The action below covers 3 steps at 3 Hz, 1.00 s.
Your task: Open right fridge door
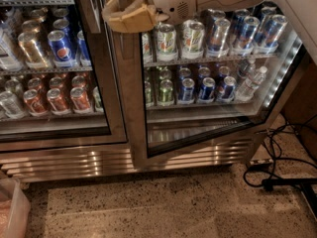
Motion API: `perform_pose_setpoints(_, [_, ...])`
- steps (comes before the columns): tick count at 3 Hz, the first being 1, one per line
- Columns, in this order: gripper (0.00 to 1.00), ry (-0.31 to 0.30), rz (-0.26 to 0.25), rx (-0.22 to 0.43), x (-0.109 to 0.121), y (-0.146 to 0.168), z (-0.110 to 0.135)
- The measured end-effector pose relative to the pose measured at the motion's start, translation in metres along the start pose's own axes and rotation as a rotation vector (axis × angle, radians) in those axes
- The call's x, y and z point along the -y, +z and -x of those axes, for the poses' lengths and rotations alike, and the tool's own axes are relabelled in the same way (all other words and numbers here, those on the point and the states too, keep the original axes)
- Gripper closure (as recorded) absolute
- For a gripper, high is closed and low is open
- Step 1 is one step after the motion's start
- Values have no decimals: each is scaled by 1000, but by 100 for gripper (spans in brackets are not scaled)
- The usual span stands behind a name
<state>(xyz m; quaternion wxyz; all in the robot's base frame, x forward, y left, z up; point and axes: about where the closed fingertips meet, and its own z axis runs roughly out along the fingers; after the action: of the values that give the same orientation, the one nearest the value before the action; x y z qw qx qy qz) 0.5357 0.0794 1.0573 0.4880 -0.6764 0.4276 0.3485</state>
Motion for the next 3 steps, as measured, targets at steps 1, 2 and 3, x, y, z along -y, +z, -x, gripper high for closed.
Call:
perform_pose_setpoints(1, [100, 0, 0, 0, -1, -3, -1])
perform_pose_setpoints(2, [82, 0, 0, 0, -1, -3, -1])
perform_pose_setpoints(3, [59, 0, 0, 0, -1, -3, -1])
